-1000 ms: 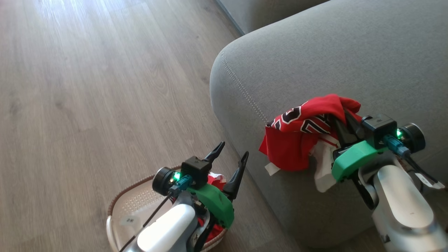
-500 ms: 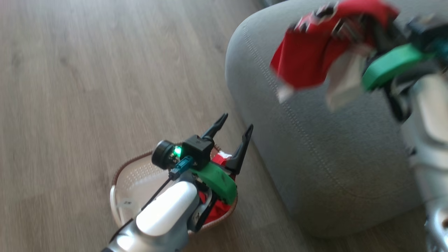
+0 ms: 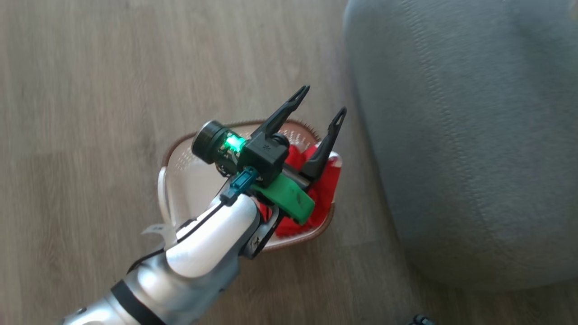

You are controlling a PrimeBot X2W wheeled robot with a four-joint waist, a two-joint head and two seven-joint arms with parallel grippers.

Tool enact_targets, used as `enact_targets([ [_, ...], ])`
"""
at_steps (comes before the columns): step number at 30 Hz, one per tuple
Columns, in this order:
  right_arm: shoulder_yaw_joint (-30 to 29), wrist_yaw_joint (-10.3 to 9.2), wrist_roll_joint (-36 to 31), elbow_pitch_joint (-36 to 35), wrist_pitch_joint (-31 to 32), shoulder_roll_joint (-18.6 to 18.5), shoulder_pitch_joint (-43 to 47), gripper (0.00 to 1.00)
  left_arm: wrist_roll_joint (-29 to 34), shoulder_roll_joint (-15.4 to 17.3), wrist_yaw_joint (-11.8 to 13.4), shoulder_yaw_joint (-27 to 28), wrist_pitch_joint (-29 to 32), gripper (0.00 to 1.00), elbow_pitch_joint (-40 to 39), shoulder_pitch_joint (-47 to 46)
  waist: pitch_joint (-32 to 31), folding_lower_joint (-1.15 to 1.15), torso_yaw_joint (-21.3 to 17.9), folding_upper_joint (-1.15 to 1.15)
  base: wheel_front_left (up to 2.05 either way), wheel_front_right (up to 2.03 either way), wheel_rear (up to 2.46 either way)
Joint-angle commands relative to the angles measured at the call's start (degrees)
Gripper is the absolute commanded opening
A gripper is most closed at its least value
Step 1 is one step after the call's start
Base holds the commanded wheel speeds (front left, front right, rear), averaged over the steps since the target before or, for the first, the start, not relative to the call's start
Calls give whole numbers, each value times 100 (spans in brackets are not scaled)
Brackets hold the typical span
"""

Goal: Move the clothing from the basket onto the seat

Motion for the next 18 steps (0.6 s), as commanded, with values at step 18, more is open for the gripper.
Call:
enact_targets([
  [18,-1716,-2,-1496,272,-110,999,1052,0,147,262,92,-24,169,100,-452,-333,1035,-1,551,0,0,0,0],
])
